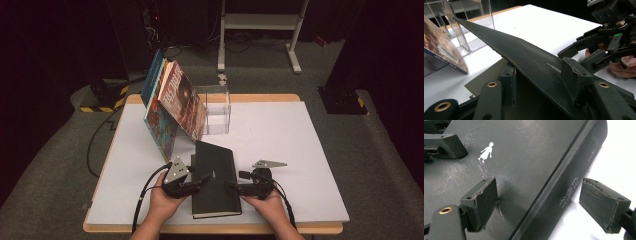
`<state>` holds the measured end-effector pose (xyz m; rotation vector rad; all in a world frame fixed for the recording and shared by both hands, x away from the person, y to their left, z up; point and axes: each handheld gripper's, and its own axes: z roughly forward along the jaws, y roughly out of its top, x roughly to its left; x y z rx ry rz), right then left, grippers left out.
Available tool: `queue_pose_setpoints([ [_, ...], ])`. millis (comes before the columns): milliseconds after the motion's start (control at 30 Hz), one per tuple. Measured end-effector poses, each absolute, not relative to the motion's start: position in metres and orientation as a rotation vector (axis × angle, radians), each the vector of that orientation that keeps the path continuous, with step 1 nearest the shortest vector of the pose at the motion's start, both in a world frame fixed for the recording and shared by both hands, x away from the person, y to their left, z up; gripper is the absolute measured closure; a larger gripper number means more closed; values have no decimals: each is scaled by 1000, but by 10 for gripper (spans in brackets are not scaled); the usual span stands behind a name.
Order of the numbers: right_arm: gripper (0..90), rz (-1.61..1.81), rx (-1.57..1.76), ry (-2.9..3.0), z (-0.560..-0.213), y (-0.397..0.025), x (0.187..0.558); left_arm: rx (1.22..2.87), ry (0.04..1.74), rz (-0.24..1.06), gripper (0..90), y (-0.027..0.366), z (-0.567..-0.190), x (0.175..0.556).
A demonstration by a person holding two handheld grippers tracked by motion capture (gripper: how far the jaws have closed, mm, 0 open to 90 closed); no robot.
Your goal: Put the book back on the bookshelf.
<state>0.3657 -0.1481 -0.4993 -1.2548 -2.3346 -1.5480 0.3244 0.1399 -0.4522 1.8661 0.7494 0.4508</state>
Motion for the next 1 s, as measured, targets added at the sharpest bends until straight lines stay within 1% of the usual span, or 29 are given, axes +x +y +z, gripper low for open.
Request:
queue_pose_setpoints([
  [133, 129, -1547, -1244, -2315, -500, -149, 367, 1852, 725, 482, 507, 139, -452, 320],
  [400, 0, -1519, -1231, -2181, -508, -147, 378, 1837, 672, 525, 513, 138, -451, 314],
  [767, 0, -1433, -1176, -2035, -514, -143, 385, 1825, 626, 552, 519, 138, -452, 311],
  [867, 1, -1378, -1182, -2071, -508, -141, 386, 1825, 616, 549, 519, 139, -452, 311],
  [933, 26, -1376, -1186, -2112, -502, -143, 384, 1821, 620, 542, 522, 139, -450, 311],
  [1000, 96, -1420, -1211, -2167, -495, -148, 380, 1812, 637, 529, 536, 142, -448, 312],
])
